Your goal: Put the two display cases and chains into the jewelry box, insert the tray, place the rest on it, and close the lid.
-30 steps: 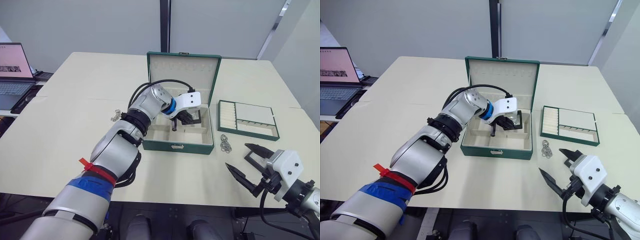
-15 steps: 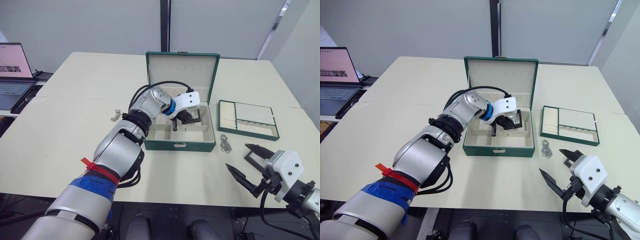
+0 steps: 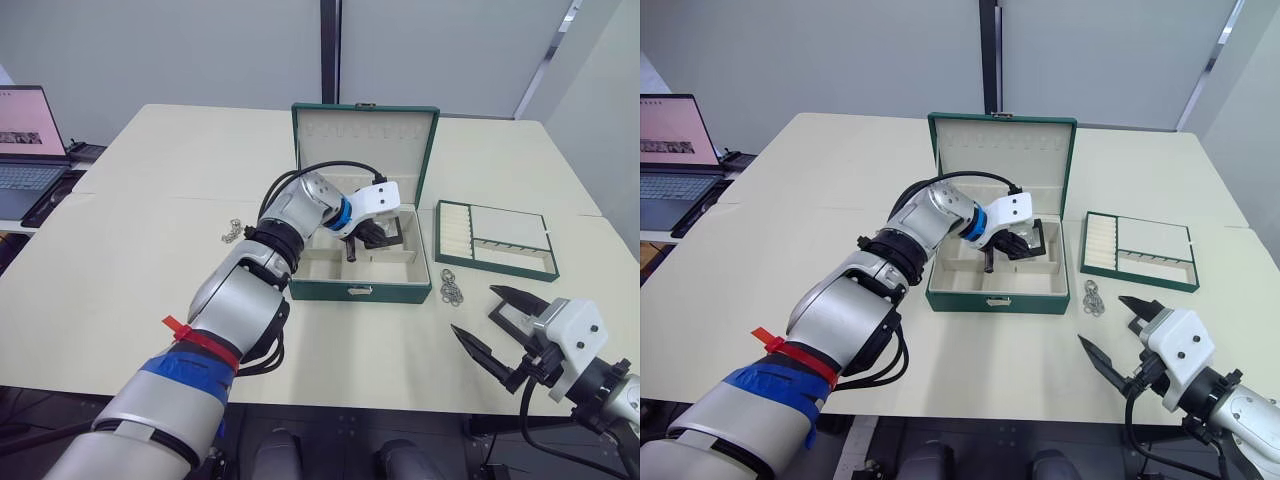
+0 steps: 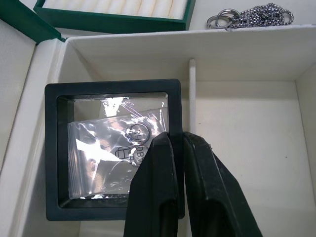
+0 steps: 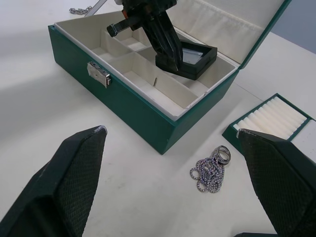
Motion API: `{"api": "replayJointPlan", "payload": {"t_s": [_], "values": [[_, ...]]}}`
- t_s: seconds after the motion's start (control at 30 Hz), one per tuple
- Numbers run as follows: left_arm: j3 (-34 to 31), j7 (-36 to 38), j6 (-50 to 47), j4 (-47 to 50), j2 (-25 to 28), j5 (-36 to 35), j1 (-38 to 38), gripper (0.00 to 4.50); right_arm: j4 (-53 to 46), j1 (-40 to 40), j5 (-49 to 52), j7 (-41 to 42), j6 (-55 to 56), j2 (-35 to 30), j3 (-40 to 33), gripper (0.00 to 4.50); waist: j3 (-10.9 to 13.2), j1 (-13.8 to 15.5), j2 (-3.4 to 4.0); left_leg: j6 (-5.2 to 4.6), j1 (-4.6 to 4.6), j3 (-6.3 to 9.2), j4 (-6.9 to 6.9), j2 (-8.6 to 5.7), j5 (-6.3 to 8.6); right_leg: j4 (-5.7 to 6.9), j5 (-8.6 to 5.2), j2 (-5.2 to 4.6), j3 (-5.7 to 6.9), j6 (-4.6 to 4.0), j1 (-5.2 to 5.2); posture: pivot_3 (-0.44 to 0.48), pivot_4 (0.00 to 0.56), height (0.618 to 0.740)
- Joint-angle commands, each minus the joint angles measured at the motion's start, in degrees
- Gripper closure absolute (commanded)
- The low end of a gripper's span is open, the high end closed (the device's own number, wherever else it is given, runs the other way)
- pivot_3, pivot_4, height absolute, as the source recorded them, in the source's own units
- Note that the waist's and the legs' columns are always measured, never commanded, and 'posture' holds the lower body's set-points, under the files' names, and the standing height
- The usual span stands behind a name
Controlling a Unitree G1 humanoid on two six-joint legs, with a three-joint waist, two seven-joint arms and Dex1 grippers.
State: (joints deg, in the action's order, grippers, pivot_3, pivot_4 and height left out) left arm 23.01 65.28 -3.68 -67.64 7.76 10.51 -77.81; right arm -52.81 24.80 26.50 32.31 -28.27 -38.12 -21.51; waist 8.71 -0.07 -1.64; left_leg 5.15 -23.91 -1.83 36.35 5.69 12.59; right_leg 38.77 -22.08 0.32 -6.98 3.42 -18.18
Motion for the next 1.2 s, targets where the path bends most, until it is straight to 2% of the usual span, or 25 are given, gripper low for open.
{"api": "replayJointPlan", "payload": {"t_s": [0.03, 0.1, 0.43, 0.53, 0.67, 0.8, 0.87, 0.97, 1.1, 1.2], "values": [[-1.3, -0.5, 0.4, 1.0, -0.4, 0.5, -1.5, 4.49, -1.7, -0.1, 0.1, -0.1, 0.2, -0.2, -1.6, 0.0, 0.0, 0.0, 0.0, 0.0, 0.0, 0.0, 0.0, 0.0, 0.0, 0.0, 0.0, 0.0, 0.0, 0.0, 0.0, 0.0, 0.15, 0.74], [-1.5, -0.3, 0.1, 0.9, -0.5, 0.5, -1.5, 4.49, -1.7, -0.1, 0.1, -0.1, 0.2, -0.2, -1.6, 0.0, 0.0, 0.0, 0.0, 0.0, 0.0, 0.0, 0.0, 0.0, 0.0, 0.0, 0.0, 0.0, 0.0, 0.0, 0.0, 0.0, 0.15, 0.74], [-2.8, 2.4, -2.3, 3.4, 0.5, 0.0, -1.5, 1.38, -1.3, -0.6, 0.0, 0.1, 0.3, -0.3, -1.2, 0.0, 0.0, 0.0, 0.0, 0.0, 0.0, 0.0, 0.0, 0.0, 0.0, 0.02, 0.0, 0.0, 0.0, 0.0, 0.0, 0.0, 0.15, 0.74], [-5.4, 6.6, -6.5, 10.3, 2.7, -3.5, -0.5, 1.38, -1.4, -1.2, 0.1, 0.1, 0.0, -0.5, -1.0, 0.0, 0.0, 0.0, 0.01, 0.0, 0.0, 0.0, 0.0, 0.0, 0.0, 0.02, 0.0, 0.0, 0.0, 0.0, 0.0, 0.0, 0.15, 0.74], [-8.6, 12.3, -17.5, 28.6, 7.9, -9.2, 5.5, 1.38, -2.0, -2.3, 0.6, -0.5, -0.7, -0.4, -0.6, 0.0, -0.1, -0.4, 0.18, 0.01, 0.03, -0.01, -0.02, 0.03, -0.01, 0.08, 0.0, 0.01, -0.01, 0.0, -0.01, 0.0, 0.15, 0.74], [-16.7, 10.9, -29.1, 60.1, 18.2, -17.3, 23.4, 1.38, -2.6, -2.6, 1.7, -1.0, -2.0, 0.6, 1.7, 0.0, -0.2, -1.2, 0.52, 0.03, 0.12, -0.01, -0.04, 0.08, -0.01, 0.12, -0.01, 0.02, -0.08, 0.01, 0.03, 0.0, 0.15, 0.74], [-21.4, 8.5, -34.8, 71.0, 21.5, -21.3, 32.3, 1.38, -2.3, -1.9, 1.5, -0.7, -1.9, 1.0, 3.0, 0.0, -0.2, -1.7, 0.53, 0.04, 0.15, 0.03, -0.06, 0.17, -0.02, 0.16, -0.01, 0.09, -0.06, 0.01, 0.01, 0.0, 0.15, 0.74], [-26.0, 4.7, -42.6, 82.2, 25.6, -25.2, 44.2, 1.38, -1.7, -1.1, 0.8, -0.7, -1.3, 1.5, 4.8, 0.0, -0.2, -1.3, 0.48, 0.03, 0.11, 0.17, 0.11, 0.18, -0.02, 0.18, -0.01, 0.11, 0.04, 0.01, 0.07, 0.0, 0.15, 0.74], [-35.7, -2.1, -36.9, 90.6, 25.1, -27.9, 60.3, 1.38, -1.8, 1.0, -0.2, -0.6, -0.5, 2.3, 7.3, 0.0, -0.2, -0.9, 0.42, 0.03, 0.13, 0.21, 0.34, 0.13, 0.03, 0.12, -0.03, 0.02, 0.09, 0.05, 0.32, 0.0, 0.15, 0.74], [-42.9, -5.1, -30.0, 90.7, 25.2, -28.1, 70.7, 1.38, -1.7, 3.4, -1.3, 0.3, 0.6, 2.5, 8.8, 0.0, -0.2, -0.7, 0.36, -0.12, 0.12, 0.26, 0.35, 0.13, 0.11, 0.12, -0.03, 0.04, 0.09, 0.05, 0.32, 0.0, 0.15, 0.74]]}}
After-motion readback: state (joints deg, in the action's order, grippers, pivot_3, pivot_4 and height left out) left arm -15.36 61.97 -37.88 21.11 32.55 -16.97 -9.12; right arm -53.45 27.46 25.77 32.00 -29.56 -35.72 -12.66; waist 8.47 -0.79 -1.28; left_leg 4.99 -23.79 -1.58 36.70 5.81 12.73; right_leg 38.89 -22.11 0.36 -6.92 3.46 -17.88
